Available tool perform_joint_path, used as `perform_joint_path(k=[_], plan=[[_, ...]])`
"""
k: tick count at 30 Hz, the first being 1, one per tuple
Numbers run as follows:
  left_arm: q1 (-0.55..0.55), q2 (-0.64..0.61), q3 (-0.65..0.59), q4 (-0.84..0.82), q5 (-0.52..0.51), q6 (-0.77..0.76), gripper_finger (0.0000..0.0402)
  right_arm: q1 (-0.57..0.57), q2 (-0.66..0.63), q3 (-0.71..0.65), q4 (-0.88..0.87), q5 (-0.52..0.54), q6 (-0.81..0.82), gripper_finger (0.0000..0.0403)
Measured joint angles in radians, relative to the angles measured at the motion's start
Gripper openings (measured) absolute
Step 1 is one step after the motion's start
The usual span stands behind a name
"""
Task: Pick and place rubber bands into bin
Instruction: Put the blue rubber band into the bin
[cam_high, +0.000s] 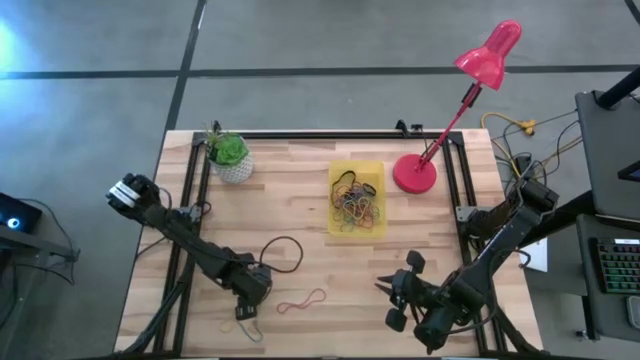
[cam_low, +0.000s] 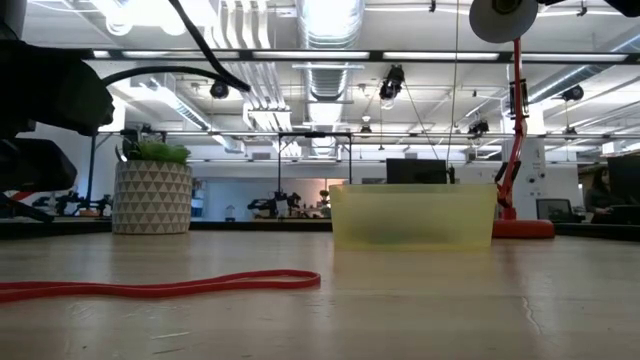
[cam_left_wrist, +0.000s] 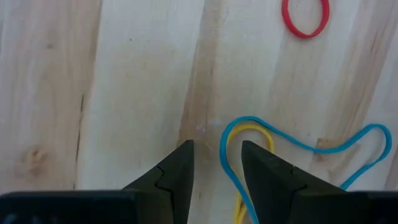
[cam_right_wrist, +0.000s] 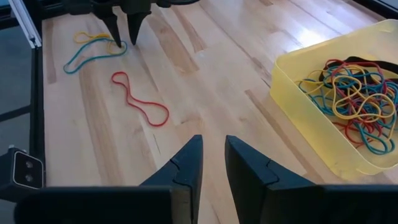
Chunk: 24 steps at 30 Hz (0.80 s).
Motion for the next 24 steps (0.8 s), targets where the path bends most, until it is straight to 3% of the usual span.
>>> perform_joint_path(k=[8,17,24], plan=[[0.001,0.004,0.000,0.001,0.002,0.010,0.0105,0.000,0.000,-0.007,0.001,0.000,0.000,0.0059],[0.000,0.004,-0.001,0.001,0.042,0.033,0.0008,0.000,0.000,-0.014,0.004,0.000,0.000,0.0059],[0.000,-0.001,0.001,-0.002,0.045,0.033,0.0001,-0.001,0.000,-0.021,0.005,0.000,0.000,0.0059]])
